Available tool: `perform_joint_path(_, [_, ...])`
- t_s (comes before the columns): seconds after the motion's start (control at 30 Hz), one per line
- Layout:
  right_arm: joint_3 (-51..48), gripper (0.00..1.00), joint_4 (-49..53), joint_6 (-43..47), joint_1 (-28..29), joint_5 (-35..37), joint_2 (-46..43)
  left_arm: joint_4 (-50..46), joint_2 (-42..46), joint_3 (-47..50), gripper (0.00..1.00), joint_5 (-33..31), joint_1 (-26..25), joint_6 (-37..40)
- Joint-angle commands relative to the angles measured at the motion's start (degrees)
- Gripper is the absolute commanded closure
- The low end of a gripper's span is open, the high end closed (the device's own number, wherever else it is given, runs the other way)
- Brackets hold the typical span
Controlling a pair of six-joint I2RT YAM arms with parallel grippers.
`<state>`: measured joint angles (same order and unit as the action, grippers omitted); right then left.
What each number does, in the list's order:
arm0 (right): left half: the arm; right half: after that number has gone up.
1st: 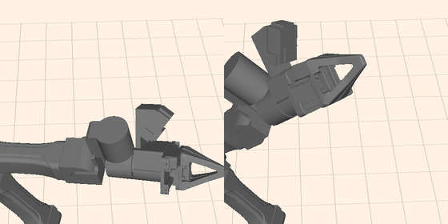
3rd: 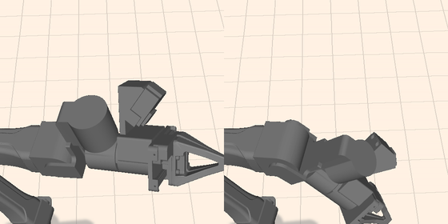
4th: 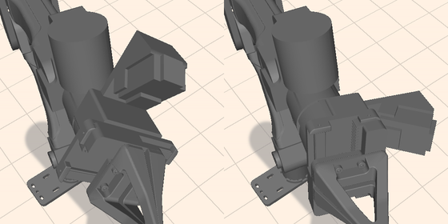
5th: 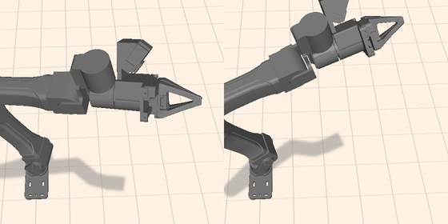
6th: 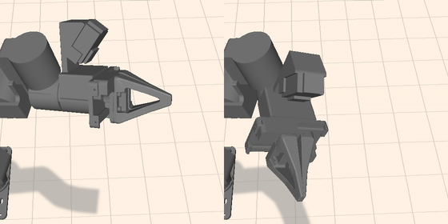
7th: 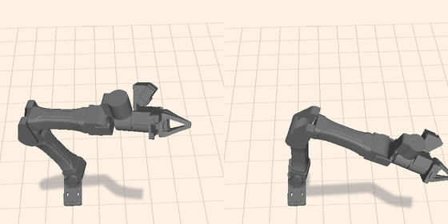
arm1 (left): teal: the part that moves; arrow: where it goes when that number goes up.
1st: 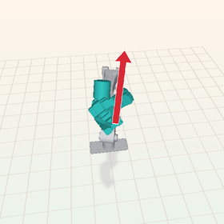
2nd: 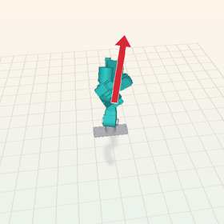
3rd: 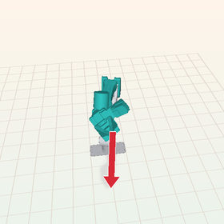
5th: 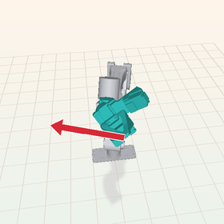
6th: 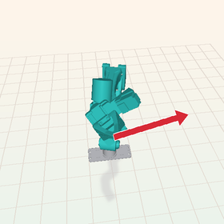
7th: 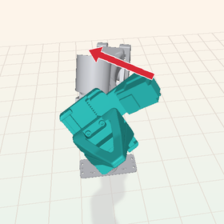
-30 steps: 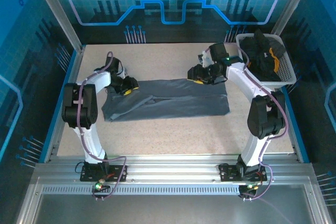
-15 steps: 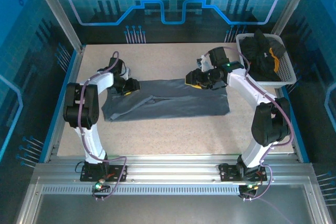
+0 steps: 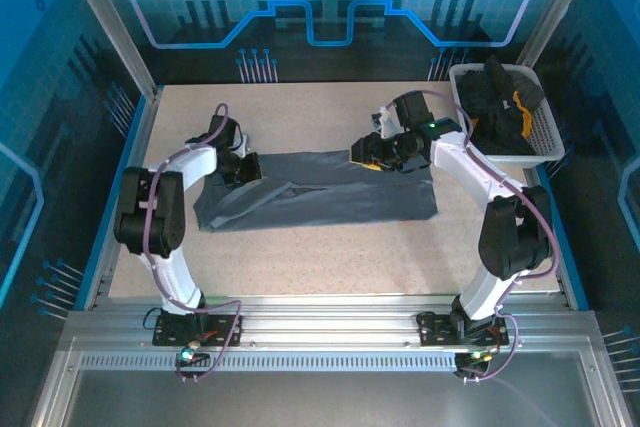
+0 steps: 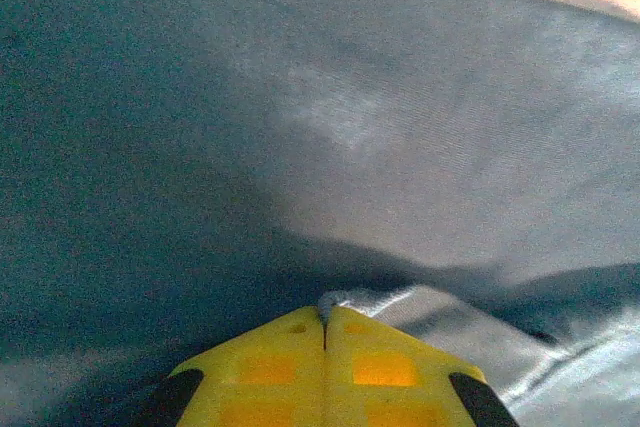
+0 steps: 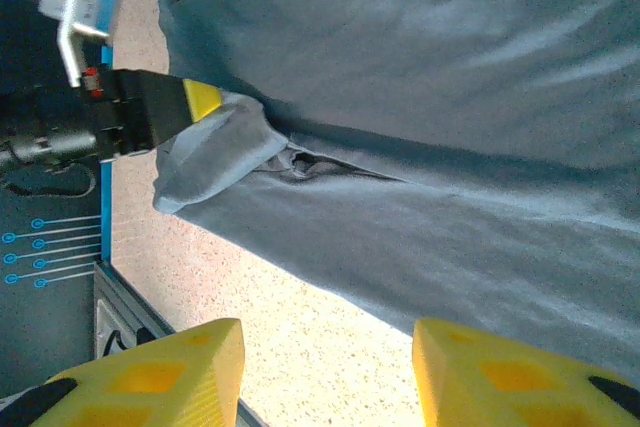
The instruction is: Fold and stack the t-shirts
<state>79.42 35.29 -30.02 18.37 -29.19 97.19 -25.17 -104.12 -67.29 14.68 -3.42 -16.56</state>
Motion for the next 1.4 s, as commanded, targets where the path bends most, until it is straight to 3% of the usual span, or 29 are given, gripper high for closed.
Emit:
perform_joint_path(0.0, [-1.14,0.51,0.02,-0.3,0.7,-0.63,-2.0,-1.67,5.67,2.0,1.0,0.86,-1.18,-4.49])
perform_joint_path(0.3, [-3.01,0.51,-0.61,-0.21,0.58,-0.63,-2.77,-2.86,15.39,10.4,1.0,2.8,-6.37,-21.3])
perform_joint_path(0.63, [-5.3,0.51,-1.35,-0.13,0.55,-1.21,-3.62,-2.94,17.5,14.24,1.0,-3.34,-14.95,-35.73])
perform_joint_path(1.0, [-8.27,0.51,-1.36,-0.48,0.48,-0.74,-4.64,-4.39,16.86,13.94,1.0,-5.92,-18.7,-40.29])
perform_joint_path(1.3, [-8.38,0.51,0.77,-0.21,-0.24,1.73,-3.4,-9.52,17.57,14.11,1.0,-6.59,-18.9,-36.55])
perform_joint_path(1.33, [-8.48,0.51,0.75,-0.38,-0.34,1.92,-3.19,-9.39,17.67,14.22,0.87,-5.79,-18.9,-35.81])
perform_joint_path(1.37, [-8.65,0.51,0.66,-0.52,-0.52,2.19,-2.99,-9.04,17.81,14.24,0.67,-4.54,-18.9,-34.68])
